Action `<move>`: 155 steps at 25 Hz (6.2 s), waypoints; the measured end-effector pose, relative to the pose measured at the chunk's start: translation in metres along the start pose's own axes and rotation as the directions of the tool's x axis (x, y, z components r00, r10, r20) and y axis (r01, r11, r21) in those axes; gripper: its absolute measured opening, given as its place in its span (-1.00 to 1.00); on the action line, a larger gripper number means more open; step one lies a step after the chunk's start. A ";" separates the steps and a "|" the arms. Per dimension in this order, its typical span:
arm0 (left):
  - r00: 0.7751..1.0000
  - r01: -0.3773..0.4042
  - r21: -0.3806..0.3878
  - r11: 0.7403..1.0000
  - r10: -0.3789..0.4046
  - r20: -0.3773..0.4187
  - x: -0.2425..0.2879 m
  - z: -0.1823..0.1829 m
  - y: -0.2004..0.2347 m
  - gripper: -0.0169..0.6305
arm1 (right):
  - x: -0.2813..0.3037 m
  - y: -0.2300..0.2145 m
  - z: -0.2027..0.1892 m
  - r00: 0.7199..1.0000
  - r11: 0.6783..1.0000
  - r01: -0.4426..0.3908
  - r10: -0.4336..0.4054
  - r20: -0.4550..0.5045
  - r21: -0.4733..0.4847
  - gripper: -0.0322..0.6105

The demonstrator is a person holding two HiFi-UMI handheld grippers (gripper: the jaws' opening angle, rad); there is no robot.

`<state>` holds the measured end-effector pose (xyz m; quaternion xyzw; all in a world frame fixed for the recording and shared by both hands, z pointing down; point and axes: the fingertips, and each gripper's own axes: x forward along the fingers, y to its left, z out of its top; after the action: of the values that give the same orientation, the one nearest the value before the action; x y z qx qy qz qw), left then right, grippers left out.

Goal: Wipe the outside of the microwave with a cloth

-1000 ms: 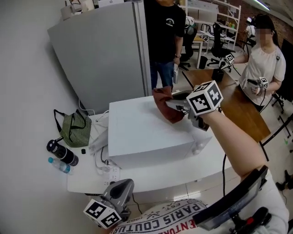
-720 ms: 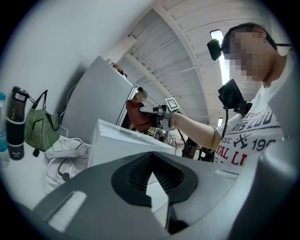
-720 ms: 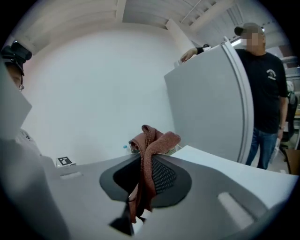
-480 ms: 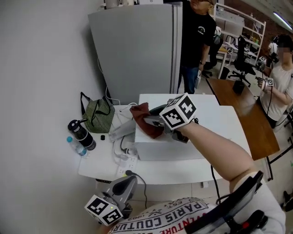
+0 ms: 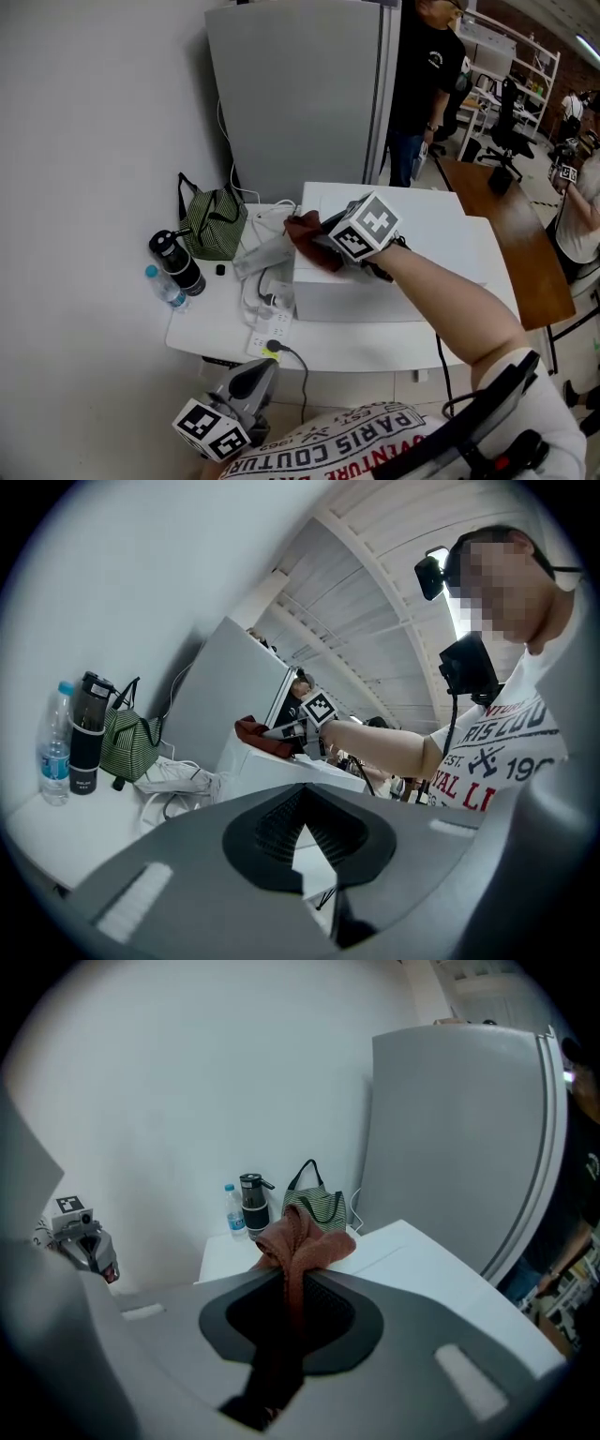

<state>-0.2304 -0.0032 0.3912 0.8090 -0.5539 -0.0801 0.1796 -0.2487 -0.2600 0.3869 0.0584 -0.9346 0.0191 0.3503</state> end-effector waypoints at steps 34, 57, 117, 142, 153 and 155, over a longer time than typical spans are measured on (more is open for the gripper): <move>0.883 0.430 -0.013 0.903 -0.423 -0.202 0.170 -0.040 -0.120 -0.93 | -0.269 -0.152 -0.248 0.862 0.811 0.506 -0.486 -0.145 0.292 -0.77; 0.990 0.124 -0.001 0.992 -0.124 -0.066 0.038 -0.013 -0.028 -0.93 | -0.085 0.059 -0.001 0.984 0.996 0.025 -0.009 0.175 -0.088 -0.77; 0.939 0.314 -0.028 0.949 -0.314 -0.137 0.133 -0.018 -0.084 -0.93 | -0.225 0.041 -0.141 0.908 0.985 0.116 -0.156 0.389 0.126 -0.77; 0.995 0.096 -0.014 0.995 -0.096 0.022 -0.008 0.019 0.009 -0.93 | 0.011 0.101 -0.100 0.816 0.939 0.324 -0.339 0.468 0.115 -0.77; 0.956 0.279 -0.047 0.959 -0.282 -0.086 0.075 -0.006 -0.031 -0.93 | -0.071 0.053 -0.164 0.745 0.873 0.443 -0.486 0.456 0.206 -0.77; 0.939 0.324 -0.052 0.945 -0.328 -0.101 0.095 -0.010 -0.044 -0.93 | -0.094 0.040 -0.185 0.719 0.844 0.481 -0.535 0.443 0.239 -0.77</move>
<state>-0.1532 -0.0743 0.3906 0.8895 -0.4003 -0.0745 0.2075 -0.0627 -0.1972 0.4650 0.3340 -0.9374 -0.0436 0.0880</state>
